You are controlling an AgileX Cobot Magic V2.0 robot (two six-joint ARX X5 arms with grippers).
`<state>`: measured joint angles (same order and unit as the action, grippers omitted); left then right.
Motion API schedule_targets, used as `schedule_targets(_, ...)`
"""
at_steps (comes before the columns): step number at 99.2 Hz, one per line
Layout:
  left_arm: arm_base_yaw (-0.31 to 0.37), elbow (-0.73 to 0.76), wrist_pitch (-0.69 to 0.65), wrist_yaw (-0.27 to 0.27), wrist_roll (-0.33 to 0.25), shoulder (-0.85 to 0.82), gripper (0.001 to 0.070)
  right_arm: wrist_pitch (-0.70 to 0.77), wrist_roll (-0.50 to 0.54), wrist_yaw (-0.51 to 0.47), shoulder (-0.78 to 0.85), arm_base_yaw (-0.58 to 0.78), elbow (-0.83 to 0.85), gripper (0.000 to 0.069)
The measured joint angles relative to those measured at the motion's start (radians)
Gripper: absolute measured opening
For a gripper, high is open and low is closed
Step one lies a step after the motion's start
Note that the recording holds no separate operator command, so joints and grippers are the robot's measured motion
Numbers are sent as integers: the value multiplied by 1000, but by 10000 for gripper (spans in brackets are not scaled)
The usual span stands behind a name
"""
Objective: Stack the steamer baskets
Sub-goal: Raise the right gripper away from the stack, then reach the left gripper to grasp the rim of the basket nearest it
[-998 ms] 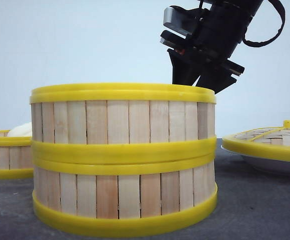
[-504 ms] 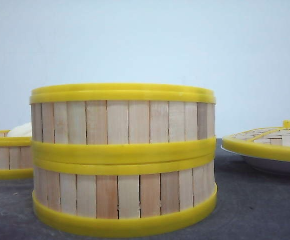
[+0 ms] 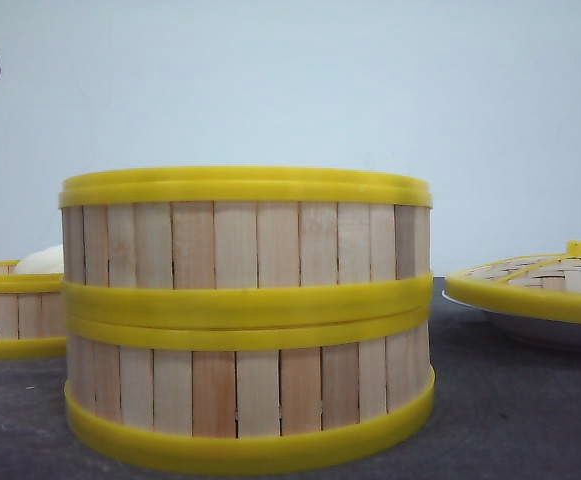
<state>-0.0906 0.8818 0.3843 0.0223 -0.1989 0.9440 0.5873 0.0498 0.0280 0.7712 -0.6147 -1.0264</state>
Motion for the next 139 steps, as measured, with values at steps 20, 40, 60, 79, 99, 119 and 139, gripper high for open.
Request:
schedule_targets(20, 78, 50, -1, -20, 0, 172, 422, -10, 24, -3, -104, 0, 109, 276)
schedule_targets(40, 125, 50, 0, -21, -2, 329, 421, -13, 34, -4, -120, 0, 115, 276)
schedule_targets(60, 148, 61, 4, -18, -3, 467, 392, -13, 35, -4, -118, 0, 115, 276)
schedule_targets(79, 149, 67, 0, -9, -8, 549, 348, -13, 36, -4, -118, 0, 115, 276)
schedule_targets(99, 149, 68, -10, 3, -21, 600, 327, -13, 36, -6, -118, 0, 115, 276)
schedule_targets(119, 148, 76, -17, -2, -32, 609, 109, -13, 36, -33, -118, 0, 115, 276)
schedule_targets(139, 154, 87, -4, 7, -53, 609, 34, -13, 36, -51, -117, 0, 115, 276)
